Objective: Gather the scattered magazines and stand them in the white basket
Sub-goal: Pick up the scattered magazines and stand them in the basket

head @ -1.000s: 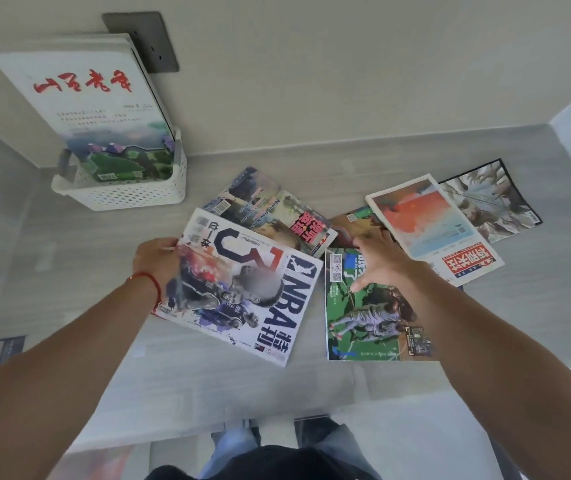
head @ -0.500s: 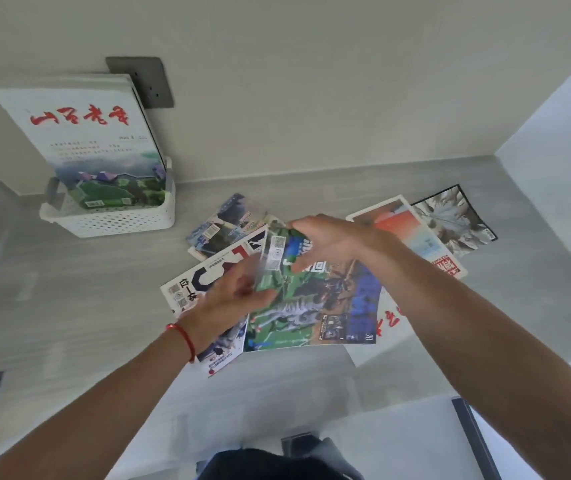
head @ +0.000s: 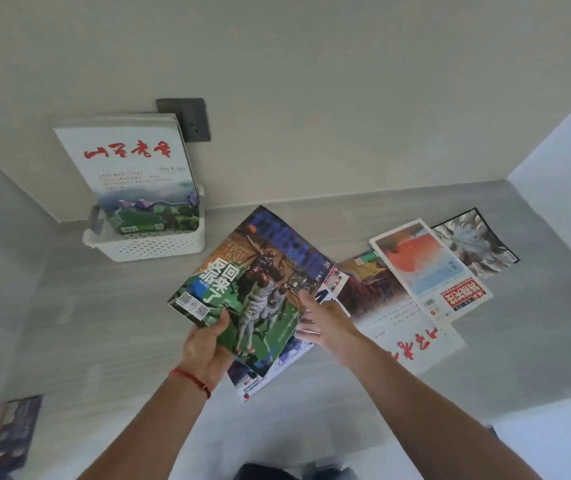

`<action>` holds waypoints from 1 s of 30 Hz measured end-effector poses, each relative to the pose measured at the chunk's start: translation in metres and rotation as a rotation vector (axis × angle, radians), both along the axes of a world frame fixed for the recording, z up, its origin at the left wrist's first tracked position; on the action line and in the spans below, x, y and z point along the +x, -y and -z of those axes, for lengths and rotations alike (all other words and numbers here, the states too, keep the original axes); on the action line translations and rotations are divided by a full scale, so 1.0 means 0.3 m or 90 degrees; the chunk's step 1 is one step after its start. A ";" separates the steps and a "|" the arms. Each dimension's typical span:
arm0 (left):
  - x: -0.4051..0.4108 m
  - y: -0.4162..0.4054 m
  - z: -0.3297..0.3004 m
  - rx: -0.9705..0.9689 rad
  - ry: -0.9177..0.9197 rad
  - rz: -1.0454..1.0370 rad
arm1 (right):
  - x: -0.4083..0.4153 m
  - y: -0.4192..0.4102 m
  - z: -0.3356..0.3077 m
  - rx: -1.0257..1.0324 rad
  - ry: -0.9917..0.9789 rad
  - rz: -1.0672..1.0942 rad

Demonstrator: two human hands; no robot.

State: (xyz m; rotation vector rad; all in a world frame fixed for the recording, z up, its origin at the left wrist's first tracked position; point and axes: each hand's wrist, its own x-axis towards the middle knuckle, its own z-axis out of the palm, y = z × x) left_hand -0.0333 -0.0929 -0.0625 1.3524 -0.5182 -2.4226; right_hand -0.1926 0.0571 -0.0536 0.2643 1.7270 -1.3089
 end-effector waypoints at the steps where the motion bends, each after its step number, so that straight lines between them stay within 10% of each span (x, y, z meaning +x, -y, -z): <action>1: 0.012 0.003 -0.005 0.015 -0.022 -0.003 | 0.008 0.040 -0.004 -0.065 0.061 0.046; 9: 0.244 0.235 0.005 -0.041 -0.115 -0.003 | 0.015 0.267 -0.118 -0.075 -0.254 -0.109; 17: 0.232 0.668 -0.172 -0.699 0.157 0.188 | 0.021 0.613 -0.326 -0.196 -0.464 -0.235; 23: 0.120 0.979 -0.301 -1.010 0.486 0.162 | -0.052 0.917 -0.417 -0.038 -0.753 -0.264; 30: 0.049 1.128 -0.267 -0.968 0.575 0.122 | -0.120 1.076 -0.366 -0.009 -0.786 -0.272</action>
